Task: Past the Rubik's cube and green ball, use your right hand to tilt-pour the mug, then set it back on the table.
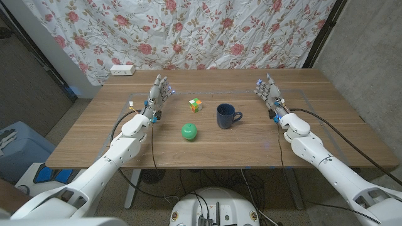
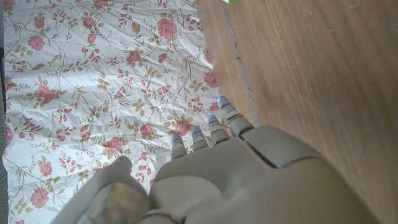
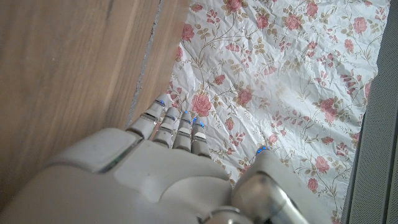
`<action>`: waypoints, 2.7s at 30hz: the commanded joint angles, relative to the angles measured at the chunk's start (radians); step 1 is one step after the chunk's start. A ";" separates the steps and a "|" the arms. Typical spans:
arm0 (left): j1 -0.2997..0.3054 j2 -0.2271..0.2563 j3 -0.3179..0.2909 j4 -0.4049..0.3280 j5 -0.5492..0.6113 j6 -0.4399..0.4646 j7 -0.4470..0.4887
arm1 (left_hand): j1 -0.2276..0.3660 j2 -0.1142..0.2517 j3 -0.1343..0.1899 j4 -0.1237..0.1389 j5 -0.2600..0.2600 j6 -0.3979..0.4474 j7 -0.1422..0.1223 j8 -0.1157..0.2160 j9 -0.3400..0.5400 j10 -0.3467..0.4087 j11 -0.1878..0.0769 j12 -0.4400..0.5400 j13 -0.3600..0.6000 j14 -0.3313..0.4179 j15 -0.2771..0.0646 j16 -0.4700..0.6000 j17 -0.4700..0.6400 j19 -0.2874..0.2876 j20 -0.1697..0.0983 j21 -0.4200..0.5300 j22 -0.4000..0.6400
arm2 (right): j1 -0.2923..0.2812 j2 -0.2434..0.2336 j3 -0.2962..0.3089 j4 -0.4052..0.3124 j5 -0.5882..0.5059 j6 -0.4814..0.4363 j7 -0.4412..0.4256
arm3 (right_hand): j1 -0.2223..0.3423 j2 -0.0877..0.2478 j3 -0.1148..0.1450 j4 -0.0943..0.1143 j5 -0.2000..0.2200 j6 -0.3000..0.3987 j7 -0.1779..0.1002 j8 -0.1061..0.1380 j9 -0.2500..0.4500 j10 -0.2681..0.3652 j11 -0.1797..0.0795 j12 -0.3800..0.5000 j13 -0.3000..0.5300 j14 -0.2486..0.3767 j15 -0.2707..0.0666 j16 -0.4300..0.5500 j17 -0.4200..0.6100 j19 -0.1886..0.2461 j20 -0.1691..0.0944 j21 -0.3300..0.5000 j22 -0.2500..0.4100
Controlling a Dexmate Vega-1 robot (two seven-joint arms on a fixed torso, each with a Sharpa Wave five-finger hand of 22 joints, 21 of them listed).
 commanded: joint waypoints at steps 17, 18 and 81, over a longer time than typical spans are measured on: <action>0.001 0.000 0.000 -0.002 0.000 0.000 0.000 | -0.003 0.118 0.006 0.001 0.004 -0.002 -0.006 0.006 0.002 0.000 -0.009 0.004 0.004 0.009 -0.002 0.005 0.005 0.008 0.000 0.006 0.003 | -0.079 -0.076 -0.020 -0.152 -0.126 0.034 -0.059 | 0.033 -0.031 0.006 -0.041 0.008 -0.020 -0.022 -0.002 0.001 -0.021 -0.010 -0.001 -0.024 -0.018 -0.004 0.001 -0.029 -0.016 -0.009 -0.024 0.005; 0.001 0.000 0.000 -0.002 0.000 0.001 0.001 | -0.003 0.118 0.006 0.001 0.004 -0.002 -0.006 0.006 0.002 0.001 -0.011 0.004 0.004 0.009 -0.002 0.005 0.005 0.008 -0.001 0.006 0.003 | -0.080 -0.079 -0.023 -0.156 -0.132 0.031 -0.058 | 0.034 -0.036 0.004 -0.044 0.007 -0.023 -0.023 -0.002 0.001 -0.023 -0.010 0.000 -0.027 -0.023 -0.006 0.000 -0.032 -0.025 -0.010 -0.029 0.005; 0.001 0.001 0.000 -0.002 0.000 0.001 0.001 | -0.003 0.118 0.006 0.001 0.004 -0.002 -0.006 0.006 0.002 0.000 -0.010 0.004 0.004 0.010 -0.003 0.005 0.005 0.009 0.000 0.006 0.003 | -0.128 -0.194 -0.086 -0.195 -0.517 0.193 -0.095 | 0.134 -0.181 -0.036 -0.198 0.049 -0.468 0.007 -0.013 0.006 -0.364 -0.015 -0.007 -0.082 -0.301 0.025 0.001 -0.163 -0.249 -0.025 -0.049 0.006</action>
